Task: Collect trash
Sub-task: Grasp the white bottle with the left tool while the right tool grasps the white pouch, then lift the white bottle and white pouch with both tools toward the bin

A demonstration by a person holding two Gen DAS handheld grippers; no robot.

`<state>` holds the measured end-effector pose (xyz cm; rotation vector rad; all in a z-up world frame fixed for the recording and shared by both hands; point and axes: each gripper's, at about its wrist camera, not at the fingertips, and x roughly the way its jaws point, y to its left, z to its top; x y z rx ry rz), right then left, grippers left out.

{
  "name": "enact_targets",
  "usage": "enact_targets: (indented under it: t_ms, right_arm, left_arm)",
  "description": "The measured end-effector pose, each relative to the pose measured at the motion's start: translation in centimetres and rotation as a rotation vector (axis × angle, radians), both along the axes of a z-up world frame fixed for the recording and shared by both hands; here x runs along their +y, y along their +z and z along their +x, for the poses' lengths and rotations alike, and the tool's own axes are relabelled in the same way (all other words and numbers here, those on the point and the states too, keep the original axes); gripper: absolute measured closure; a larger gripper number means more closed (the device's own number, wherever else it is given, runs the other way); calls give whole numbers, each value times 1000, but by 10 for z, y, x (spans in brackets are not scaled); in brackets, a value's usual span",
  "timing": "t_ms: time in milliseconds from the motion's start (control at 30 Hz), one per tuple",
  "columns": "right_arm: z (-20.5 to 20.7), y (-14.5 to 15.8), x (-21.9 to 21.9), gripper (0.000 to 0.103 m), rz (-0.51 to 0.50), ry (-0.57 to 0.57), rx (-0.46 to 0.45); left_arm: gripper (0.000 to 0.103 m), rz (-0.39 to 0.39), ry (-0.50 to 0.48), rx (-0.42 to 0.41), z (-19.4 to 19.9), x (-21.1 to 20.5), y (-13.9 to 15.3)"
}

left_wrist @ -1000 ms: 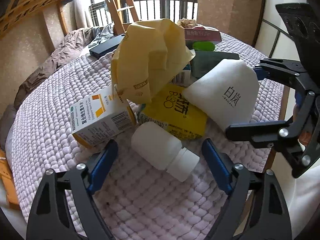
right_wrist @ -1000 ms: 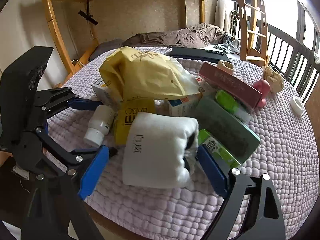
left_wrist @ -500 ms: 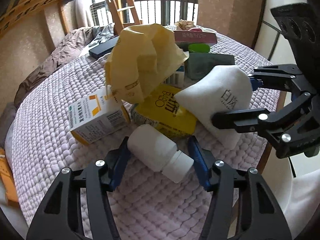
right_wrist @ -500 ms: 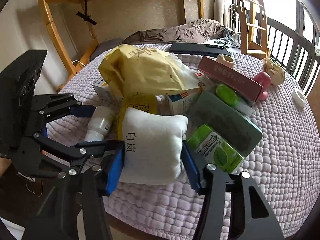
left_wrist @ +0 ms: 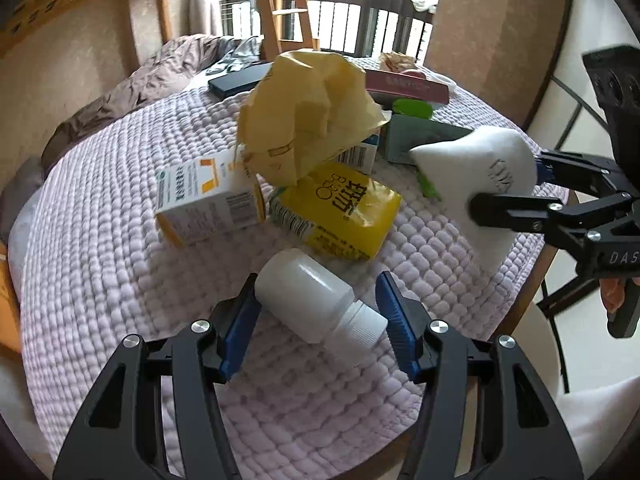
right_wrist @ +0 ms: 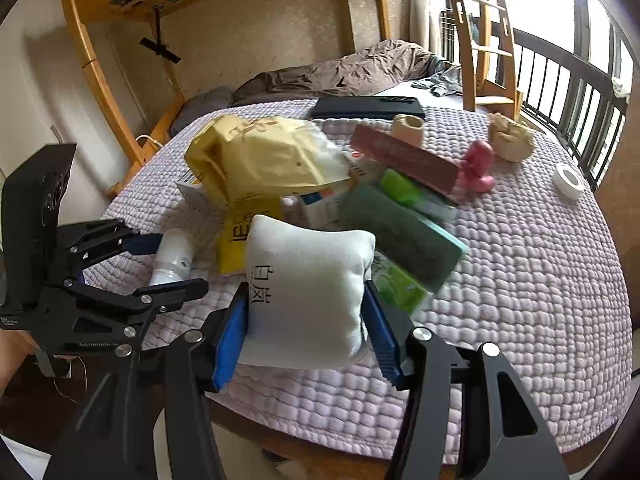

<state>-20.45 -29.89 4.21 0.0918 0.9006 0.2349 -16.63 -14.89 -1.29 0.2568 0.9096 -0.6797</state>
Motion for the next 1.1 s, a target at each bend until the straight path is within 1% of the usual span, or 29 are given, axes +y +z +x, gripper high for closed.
enact_targets:
  t_ms: [133, 333, 500, 600, 800, 867, 1100]
  right_arm:
    - [-7, 3, -12, 49, 30, -23, -1]
    - [-18, 7, -19, 49, 33, -29, -11]
    - [-28, 7, -23, 49, 39, -28, -15]
    - [-31, 8, -26, 49, 45, -25, -15]
    - [-38, 4, -26, 49, 51, -16, -4]
    - [-41, 5, -25, 49, 53, -11, -4]
    - [-50, 8, -24, 49, 59, 8, -3]
  left_arm:
    - [43, -12, 47, 10, -6, 4, 2]
    - [43, -27, 105, 23, -13, 8, 6]
    - [43, -13, 156, 22, -21, 10, 7]
    - [43, -28, 176, 21, -26, 11, 9]
    - [43, -31, 208, 29, -26, 8, 7]
    - [43, -45, 213, 29, -28, 8, 9]
    - [43, -50, 223, 24, -35, 6, 18]
